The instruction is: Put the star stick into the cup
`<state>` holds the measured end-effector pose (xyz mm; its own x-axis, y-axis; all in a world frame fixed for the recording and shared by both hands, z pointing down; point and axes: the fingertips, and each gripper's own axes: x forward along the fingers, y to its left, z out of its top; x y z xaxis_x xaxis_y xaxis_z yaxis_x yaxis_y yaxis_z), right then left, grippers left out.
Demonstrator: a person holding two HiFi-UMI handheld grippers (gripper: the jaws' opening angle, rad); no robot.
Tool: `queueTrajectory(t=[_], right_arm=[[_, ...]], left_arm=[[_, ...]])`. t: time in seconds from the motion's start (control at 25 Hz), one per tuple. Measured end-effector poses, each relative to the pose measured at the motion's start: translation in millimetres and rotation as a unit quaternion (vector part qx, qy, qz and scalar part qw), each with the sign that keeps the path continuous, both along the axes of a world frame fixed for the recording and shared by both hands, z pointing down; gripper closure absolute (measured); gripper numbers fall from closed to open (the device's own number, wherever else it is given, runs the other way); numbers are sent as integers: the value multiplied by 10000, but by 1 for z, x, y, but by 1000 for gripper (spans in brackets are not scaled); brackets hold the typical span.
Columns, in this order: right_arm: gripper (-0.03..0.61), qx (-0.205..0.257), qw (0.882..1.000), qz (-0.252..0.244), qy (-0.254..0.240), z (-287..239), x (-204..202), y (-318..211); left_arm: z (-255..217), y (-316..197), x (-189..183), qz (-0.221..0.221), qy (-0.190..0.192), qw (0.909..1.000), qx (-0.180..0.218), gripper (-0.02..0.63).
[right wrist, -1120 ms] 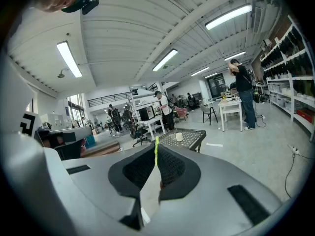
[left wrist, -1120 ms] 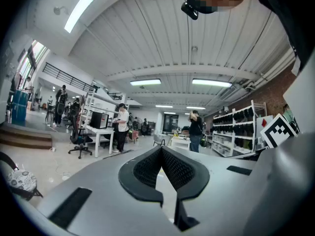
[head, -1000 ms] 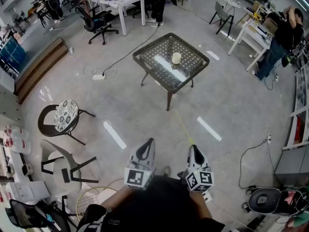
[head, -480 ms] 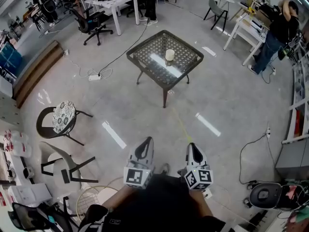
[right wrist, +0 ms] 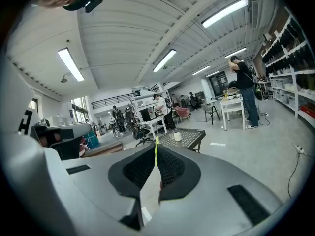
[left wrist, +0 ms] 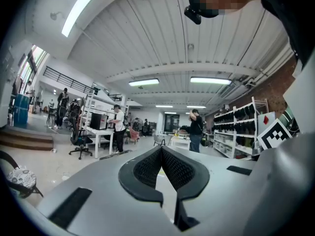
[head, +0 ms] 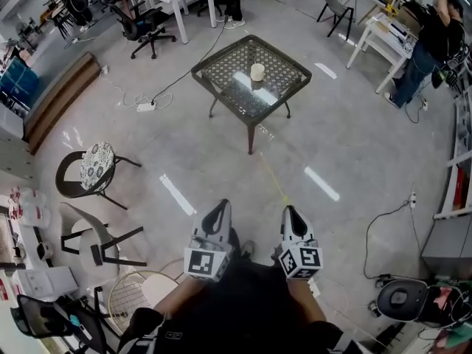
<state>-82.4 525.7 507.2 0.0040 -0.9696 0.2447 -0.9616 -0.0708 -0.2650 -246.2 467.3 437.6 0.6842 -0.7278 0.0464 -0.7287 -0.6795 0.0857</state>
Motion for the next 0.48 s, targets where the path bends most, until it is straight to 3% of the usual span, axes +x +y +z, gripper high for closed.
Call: queueTrajectory(t=[0.4,0.48], right_arm=[[558,12,9999,-83,-61,9,38,-37],[558,-28,9999,-62,-76,11,45,-51]], left_arm=[[23,-31,41,126,-285,9995,-22,597],[24,-47,48,87,-192,9997,-103,597]])
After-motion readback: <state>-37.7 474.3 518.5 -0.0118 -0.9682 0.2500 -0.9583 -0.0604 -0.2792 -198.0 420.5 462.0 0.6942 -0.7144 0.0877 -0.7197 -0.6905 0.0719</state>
